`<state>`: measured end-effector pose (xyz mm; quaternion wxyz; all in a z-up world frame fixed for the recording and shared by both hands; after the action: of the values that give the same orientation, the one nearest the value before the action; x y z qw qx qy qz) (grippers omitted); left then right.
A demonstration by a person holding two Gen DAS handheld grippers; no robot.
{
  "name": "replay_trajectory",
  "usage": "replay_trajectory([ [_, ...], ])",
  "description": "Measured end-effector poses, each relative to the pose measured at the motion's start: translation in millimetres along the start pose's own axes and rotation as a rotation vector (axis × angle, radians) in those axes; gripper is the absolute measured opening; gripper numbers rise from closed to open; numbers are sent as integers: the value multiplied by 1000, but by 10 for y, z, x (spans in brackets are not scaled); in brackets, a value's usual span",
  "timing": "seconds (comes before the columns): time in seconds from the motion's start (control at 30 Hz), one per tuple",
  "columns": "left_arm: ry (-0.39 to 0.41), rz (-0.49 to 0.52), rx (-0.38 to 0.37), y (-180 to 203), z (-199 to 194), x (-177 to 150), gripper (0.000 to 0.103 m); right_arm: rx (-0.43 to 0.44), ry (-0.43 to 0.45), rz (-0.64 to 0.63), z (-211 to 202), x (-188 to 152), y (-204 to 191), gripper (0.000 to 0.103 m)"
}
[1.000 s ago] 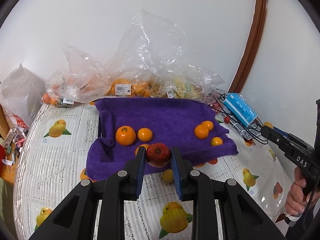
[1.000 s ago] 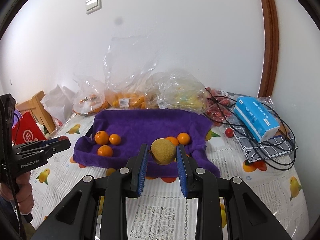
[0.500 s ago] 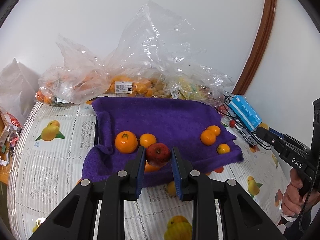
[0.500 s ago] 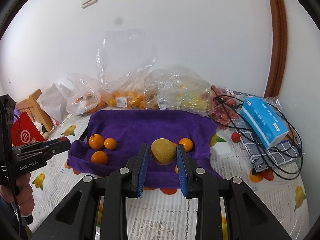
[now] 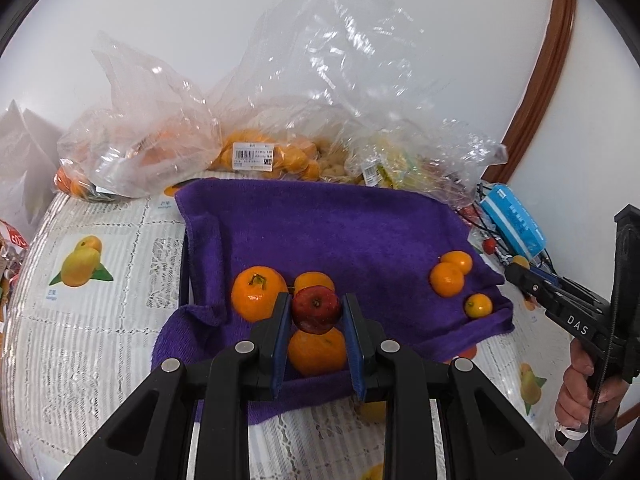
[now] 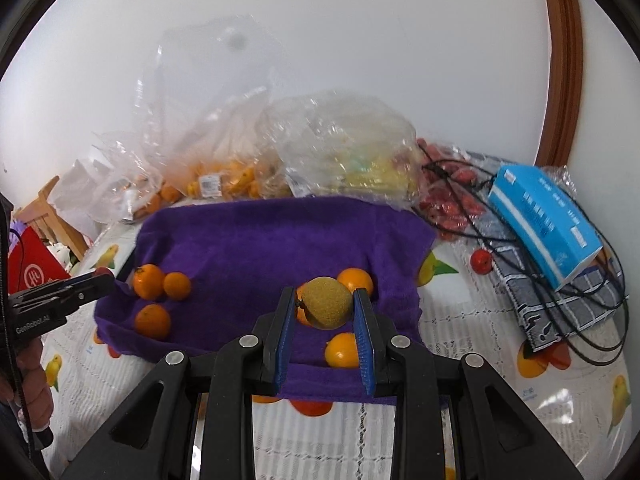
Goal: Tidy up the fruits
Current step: 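Carry both held fruits up and over onto the purple towel, then open both grippers to set the fruits on the towel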
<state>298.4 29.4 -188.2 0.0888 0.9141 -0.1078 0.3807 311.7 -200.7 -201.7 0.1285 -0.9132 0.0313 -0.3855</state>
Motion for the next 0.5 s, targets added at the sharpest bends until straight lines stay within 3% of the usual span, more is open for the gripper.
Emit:
replay_trajectory([
  [0.5, -65, 4, 10, -6, 401, -30, 24, -25, -64, 9, 505, -124, 205, 28],
])
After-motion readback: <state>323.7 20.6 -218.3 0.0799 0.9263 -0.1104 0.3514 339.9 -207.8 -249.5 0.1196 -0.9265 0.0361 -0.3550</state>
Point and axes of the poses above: each gripper's, at about its wrist camera, not at the fingertips, and z roughly the way its jaws point, y to its right, x to its top, the point moved 8 cm from there along z, roughly the way its jaws point, and after that the axes turned 11 degrees about z, right-handed, at the moved point
